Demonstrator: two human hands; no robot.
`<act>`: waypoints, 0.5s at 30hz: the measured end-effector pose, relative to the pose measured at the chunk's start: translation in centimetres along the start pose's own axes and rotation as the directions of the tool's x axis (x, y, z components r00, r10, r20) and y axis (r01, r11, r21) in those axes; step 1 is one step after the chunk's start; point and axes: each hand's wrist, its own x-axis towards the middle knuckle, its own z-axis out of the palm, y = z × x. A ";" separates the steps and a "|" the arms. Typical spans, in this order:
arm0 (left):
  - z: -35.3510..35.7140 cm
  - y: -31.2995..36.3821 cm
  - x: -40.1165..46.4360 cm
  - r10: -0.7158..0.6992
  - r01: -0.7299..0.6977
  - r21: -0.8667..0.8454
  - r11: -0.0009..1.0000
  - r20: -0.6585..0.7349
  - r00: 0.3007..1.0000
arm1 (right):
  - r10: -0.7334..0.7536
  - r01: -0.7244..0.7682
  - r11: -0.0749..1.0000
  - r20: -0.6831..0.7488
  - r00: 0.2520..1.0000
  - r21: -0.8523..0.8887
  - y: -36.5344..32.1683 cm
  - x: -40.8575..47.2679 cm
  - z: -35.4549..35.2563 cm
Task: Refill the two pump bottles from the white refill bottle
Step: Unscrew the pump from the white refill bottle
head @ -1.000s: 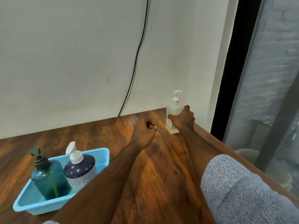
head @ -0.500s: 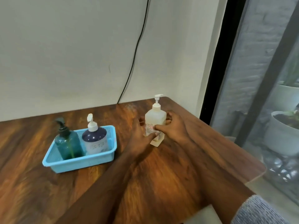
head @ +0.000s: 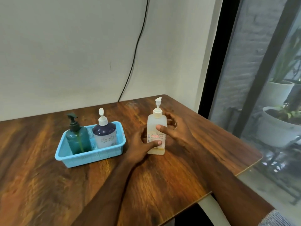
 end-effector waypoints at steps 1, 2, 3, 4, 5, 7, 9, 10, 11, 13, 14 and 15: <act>0.2 0.1 0.0 0.011 -0.011 0.025 1.000 -0.014 1.000 | -0.046 0.044 0.998 -0.044 0.998 -0.041 -0.1 0.3 0.3; 0.5 0.1 0.0 0.020 -0.018 0.050 0.999 -0.036 0.999 | -0.087 0.081 0.994 -0.086 0.992 -0.077 -0.3 0.6 0.7; 0.8 0.1 0.0 0.030 -0.025 0.071 0.997 -0.063 0.998 | -0.113 0.102 0.991 -0.122 0.986 -0.089 -0.5 1.0 1.0; 1.1 0.1 0.0 0.042 -0.034 0.091 0.995 -0.091 0.995 | -0.126 0.113 0.990 -0.153 0.980 -0.089 -0.7 1.4 1.4; 1.4 0.1 0.1 0.048 -0.035 0.109 0.993 -0.118 0.992 | -0.134 0.121 0.989 -0.178 0.975 -0.081 -0.8 1.8 1.8; 1.6 0.0 0.3 0.057 -0.033 0.161 0.986 -0.148 0.987 | -0.139 0.130 0.990 -0.207 0.969 -0.056 -1.2 2.6 2.5; 1.7 0.2 0.4 0.063 -0.029 0.201 0.979 -0.162 0.985 | -0.131 0.128 0.991 -0.218 0.967 -0.025 -1.2 3.2 3.0; 1.6 0.3 0.3 0.063 -0.027 0.208 0.978 -0.171 0.983 | -0.117 0.119 0.993 -0.225 0.967 -0.004 -1.0 3.4 3.3; 1.4 0.5 0.3 0.069 -0.031 0.212 0.977 -0.175 0.982 | -0.102 0.111 0.993 -0.236 0.966 0.026 -0.8 3.5 3.4; 1.0 0.5 0.5 0.080 -0.046 0.208 0.977 -0.156 0.984 | -0.085 0.114 0.989 -0.256 0.963 0.100 -0.4 3.7 3.7; 0.8 0.5 0.5 0.077 -0.048 0.199 0.979 -0.140 0.987 | -0.083 0.118 0.985 -0.259 0.962 0.124 -0.3 3.8 3.7; 0.7 0.5 0.6 0.072 -0.047 0.188 0.981 -0.128 0.989 | -0.084 0.122 0.983 -0.257 0.963 0.135 -0.2 3.9 3.7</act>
